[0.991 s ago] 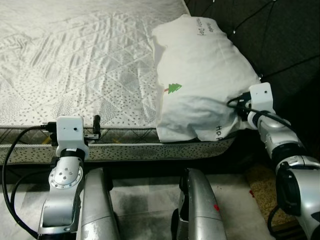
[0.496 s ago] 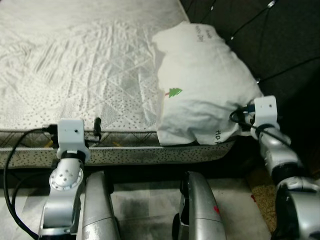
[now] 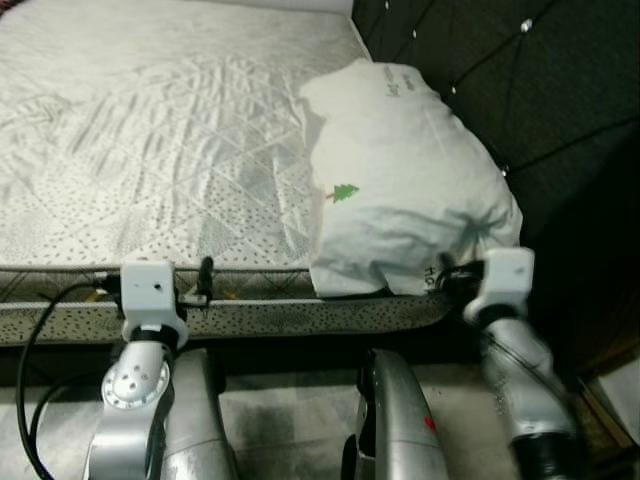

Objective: Clean up the room

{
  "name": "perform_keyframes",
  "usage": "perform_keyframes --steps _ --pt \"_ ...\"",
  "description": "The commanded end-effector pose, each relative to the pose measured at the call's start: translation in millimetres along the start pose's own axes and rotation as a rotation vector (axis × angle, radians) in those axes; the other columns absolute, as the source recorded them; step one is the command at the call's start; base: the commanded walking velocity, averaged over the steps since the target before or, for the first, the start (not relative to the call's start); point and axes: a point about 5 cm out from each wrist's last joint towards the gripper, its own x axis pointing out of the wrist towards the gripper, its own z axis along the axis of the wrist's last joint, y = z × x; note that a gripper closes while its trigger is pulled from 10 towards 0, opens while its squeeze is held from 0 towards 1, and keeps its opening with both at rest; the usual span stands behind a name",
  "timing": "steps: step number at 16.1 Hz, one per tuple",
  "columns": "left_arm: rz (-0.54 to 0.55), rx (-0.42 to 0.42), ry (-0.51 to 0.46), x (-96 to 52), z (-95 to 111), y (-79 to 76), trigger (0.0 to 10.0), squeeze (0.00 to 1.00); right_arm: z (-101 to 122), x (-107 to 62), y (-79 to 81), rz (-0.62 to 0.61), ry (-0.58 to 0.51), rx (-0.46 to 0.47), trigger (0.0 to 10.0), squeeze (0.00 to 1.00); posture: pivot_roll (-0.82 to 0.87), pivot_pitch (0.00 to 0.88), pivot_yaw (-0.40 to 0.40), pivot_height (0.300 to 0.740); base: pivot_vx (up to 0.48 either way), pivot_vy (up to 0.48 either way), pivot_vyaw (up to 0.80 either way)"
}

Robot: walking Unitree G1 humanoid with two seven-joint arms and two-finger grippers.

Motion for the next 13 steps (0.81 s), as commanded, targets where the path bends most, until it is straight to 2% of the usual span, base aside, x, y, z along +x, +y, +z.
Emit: perform_keyframes --steps 1,2,4,5,6,8,13 --pt "-0.035 -0.021 -0.027 -1.1 5 -6.9 10.0 0.0 16 -4.0 10.6 0.046 -0.058 0.035 10.0 1.0 0.01 0.0 -0.088 0.512 0.0 0.0 0.0" --pt "-0.046 -0.022 -0.029 -0.8 6 -10.5 10.0 0.0 22 -10.2 25.8 0.126 -0.064 0.104 10.0 1.0 0.01 0.0 -0.088 0.512 0.0 0.0 0.0" --pt "-0.055 -0.035 -0.025 -1.4 6 -11.4 10.0 0.0 29 -15.3 39.0 0.212 -0.059 0.156 10.0 1.0 0.01 0.008 -0.096 0.512 0.0 0.0 0.0" --pt "-0.056 -0.038 -0.02 -2.4 5 -10.2 10.0 0.0 32 -14.2 39.7 0.206 -0.077 0.14 10.0 0.79 0.01 0.016 -0.099 0.512 0.0 0.0 0.0" --pt "-0.052 -0.04 -0.016 -3.4 4 -8.6 10.0 0.0 38 -12.7 40.6 0.198 -0.096 0.153 10.0 0.0 0.01 0.016 -0.099 0.512 0.0 0.0 0.0" --pt "-0.053 -0.041 -0.017 -3.9 4 -8.8 10.0 0.0 46 -12.6 41.8 0.192 -0.101 0.195 10.0 0.0 0.01 0.018 -0.098 0.512 0.0 0.0 0.0" --pt "-0.073 -0.042 -0.035 4.4 9 -14.8 10.0 0.0 55 -7.5 49.6 0.216 -0.103 0.207 10.0 0.0 0.01 0.018 -0.097 0.567 0.0 0.0 0.0"
